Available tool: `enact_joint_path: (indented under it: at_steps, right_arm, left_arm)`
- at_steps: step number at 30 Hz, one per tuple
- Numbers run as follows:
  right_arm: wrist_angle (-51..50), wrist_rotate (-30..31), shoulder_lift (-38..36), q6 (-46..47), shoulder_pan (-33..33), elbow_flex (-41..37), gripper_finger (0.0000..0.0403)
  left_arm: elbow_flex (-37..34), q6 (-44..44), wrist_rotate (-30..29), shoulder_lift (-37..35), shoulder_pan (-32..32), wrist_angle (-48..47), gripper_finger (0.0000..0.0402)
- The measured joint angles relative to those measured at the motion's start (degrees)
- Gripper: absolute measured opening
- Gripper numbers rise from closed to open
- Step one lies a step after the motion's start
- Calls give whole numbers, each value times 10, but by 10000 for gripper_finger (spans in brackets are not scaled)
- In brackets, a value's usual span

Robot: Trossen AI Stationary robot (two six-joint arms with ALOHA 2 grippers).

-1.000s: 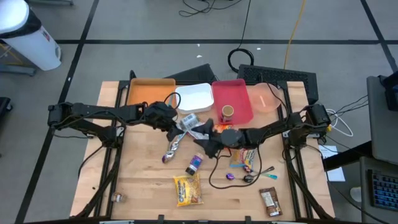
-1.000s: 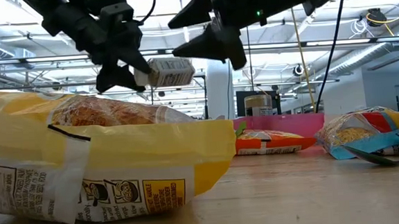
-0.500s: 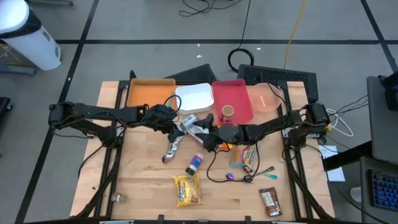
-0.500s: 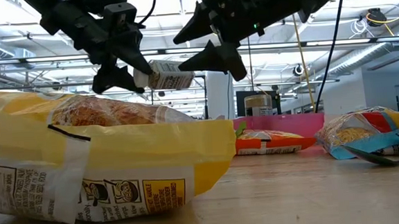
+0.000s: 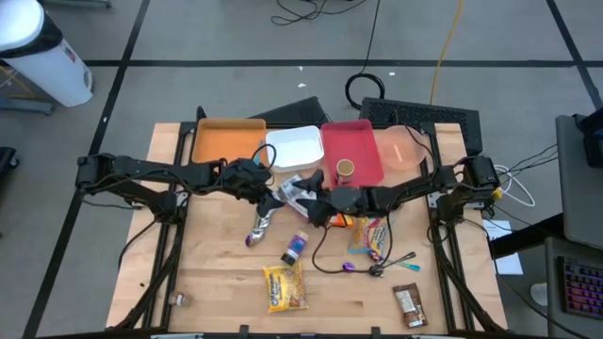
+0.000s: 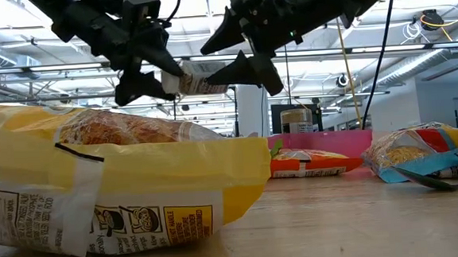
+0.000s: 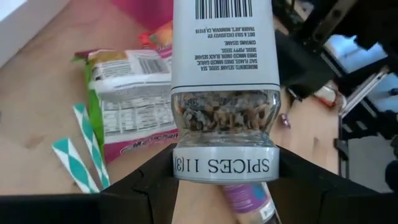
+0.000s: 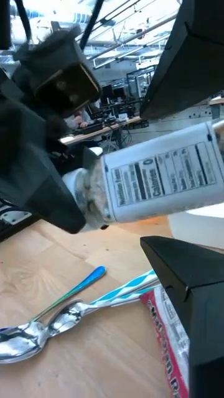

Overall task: Pick & Place Food Item
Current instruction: Put the white seasoning bottle into the pink bin

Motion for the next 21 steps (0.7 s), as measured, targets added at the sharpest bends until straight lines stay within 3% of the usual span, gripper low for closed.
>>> enact_joint_path:
  at_steps: [12, 21]
  right_arm:
    - [-11, 0, 0, 15, -13, 0, 311]
    - [-13, -2, 0, 15, -12, 0, 258]
  left_arm:
    - [0, 18, 5, 1, -19, 17, 210]
    - [0, 20, 2, 1, -19, 6, 210]
